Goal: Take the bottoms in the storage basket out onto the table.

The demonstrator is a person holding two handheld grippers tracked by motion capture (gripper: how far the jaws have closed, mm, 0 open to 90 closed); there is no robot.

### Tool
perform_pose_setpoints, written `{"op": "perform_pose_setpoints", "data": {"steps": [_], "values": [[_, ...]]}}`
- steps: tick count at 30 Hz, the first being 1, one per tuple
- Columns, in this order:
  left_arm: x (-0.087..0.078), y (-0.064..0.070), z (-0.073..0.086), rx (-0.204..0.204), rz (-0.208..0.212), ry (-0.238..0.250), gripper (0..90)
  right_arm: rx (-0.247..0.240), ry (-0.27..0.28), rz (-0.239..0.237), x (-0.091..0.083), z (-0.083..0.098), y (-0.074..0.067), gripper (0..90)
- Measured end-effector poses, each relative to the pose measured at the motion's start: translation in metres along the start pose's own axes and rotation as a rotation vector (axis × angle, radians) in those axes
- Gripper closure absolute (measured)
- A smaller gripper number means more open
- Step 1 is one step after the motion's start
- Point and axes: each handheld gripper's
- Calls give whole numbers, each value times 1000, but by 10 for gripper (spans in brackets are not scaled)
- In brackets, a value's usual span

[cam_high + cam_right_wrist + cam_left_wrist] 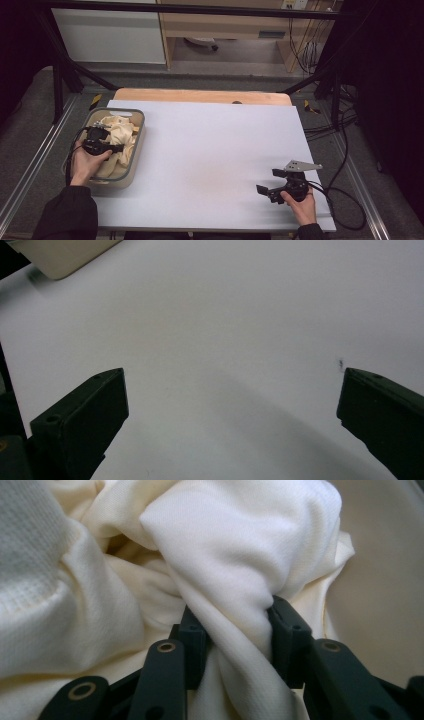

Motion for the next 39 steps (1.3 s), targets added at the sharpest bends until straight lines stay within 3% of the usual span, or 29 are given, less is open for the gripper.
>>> {"op": "perform_pose_setpoints", "data": {"steps": [39], "values": [[-23, -6, 0, -6, -63, 182, 648, 0, 1, 1, 0, 0, 0, 6]]}}
Point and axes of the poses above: each handheld gripper's, and its own axes: x roughly forward along the jaws, z roughly out of its underside, y roughly to its right, and after that the axes turned 1 degree about y, right-handed
